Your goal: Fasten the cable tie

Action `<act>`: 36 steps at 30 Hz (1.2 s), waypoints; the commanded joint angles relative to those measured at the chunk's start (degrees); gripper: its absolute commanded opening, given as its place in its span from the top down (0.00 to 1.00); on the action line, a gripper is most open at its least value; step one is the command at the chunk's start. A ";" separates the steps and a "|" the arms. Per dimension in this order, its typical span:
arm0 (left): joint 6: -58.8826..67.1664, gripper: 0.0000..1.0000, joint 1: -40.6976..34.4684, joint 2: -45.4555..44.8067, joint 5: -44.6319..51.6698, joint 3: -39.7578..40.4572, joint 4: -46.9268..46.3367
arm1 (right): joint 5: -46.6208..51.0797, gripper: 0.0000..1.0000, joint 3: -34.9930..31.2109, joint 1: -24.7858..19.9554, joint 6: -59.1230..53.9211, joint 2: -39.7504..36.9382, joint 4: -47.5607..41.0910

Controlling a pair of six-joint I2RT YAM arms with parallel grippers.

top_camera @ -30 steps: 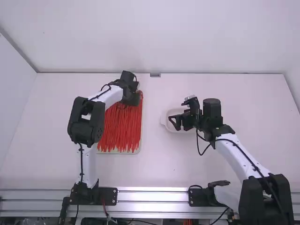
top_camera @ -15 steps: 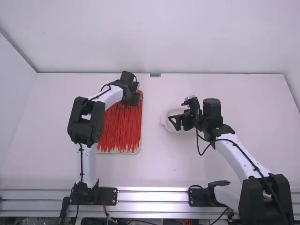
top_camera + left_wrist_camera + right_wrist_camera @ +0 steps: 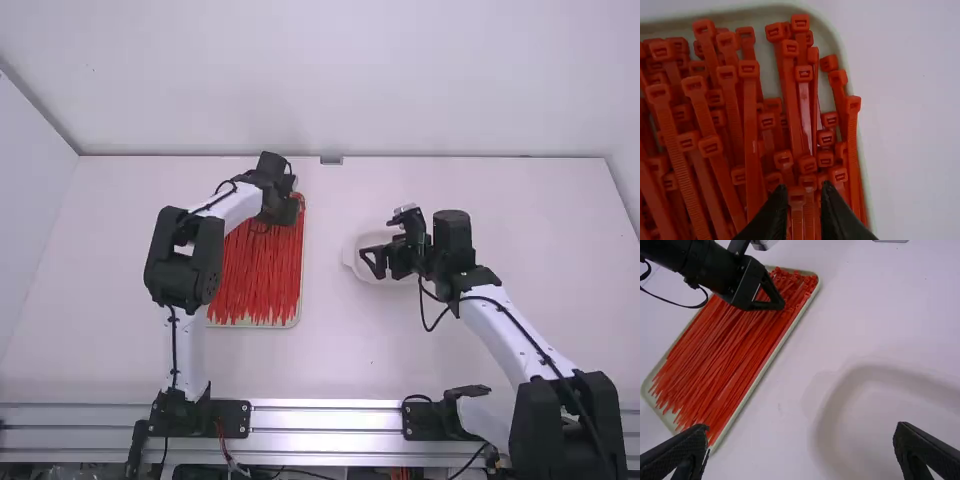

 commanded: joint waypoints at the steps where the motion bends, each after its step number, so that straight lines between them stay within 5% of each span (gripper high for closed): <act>1: -0.13 0.81 0.28 1.20 -0.44 -0.28 -0.15 | -0.79 0.02 2.01 0.13 0.28 0.22 -0.02; 36: -1.51 0.82 -0.22 1.27 -2.99 -1.01 0.90 | -2.23 0.01 2.01 0.11 0.09 0.22 -0.04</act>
